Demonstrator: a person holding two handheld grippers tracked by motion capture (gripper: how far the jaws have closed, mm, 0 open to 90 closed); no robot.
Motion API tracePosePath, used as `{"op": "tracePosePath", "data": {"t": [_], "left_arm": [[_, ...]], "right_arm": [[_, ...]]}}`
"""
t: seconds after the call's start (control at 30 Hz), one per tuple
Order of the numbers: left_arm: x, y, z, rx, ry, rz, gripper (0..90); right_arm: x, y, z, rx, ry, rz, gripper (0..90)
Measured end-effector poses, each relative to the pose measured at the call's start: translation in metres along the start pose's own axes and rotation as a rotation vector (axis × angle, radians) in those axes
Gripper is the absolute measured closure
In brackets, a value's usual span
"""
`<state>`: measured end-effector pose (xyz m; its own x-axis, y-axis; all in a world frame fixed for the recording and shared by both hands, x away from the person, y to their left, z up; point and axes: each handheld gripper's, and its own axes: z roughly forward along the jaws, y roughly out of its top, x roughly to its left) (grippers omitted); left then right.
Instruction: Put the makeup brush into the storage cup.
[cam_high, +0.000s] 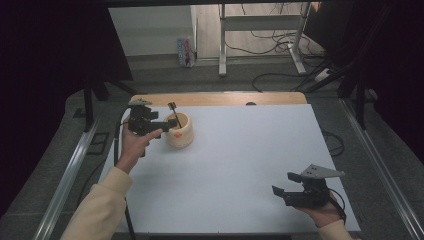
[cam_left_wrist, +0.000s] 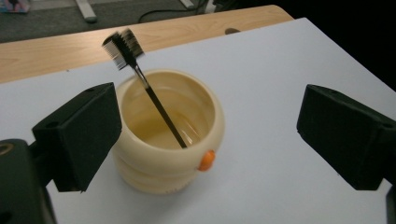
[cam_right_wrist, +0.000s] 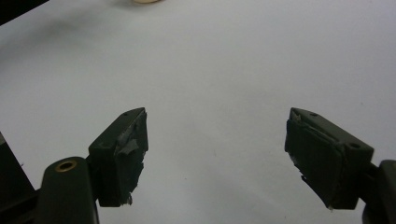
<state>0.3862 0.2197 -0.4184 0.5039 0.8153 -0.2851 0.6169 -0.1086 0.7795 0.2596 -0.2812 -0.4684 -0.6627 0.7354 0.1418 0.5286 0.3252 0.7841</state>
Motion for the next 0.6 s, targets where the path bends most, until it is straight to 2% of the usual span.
{"op": "tracePosePath", "data": {"t": [0.13,0.23,0.37,0.43,0.6], "left_arm": [[-0.004,-0.009,-0.008,0.001,-0.016,0.012,7.8],[-0.008,-0.016,-0.014,0.014,-0.017,0.037,8.5],[-0.016,-0.029,-0.022,0.0,0.004,0.078,11.6],[-0.017,-0.035,-0.025,-0.004,-0.005,0.068,12.4],[-0.019,-0.054,-0.03,0.024,-0.023,0.062,12.1]], "right_arm": [[0.0,0.0,0.0,0.001,0.001,0.0,21.4],[0.0,0.0,0.0,0.0,0.0,0.001,21.4],[0.0,0.0,0.0,0.001,-0.003,0.001,21.4],[0.0,0.0,0.0,0.001,-0.003,0.001,21.4],[0.0,0.0,0.0,0.001,-0.007,-0.001,21.4]]}}
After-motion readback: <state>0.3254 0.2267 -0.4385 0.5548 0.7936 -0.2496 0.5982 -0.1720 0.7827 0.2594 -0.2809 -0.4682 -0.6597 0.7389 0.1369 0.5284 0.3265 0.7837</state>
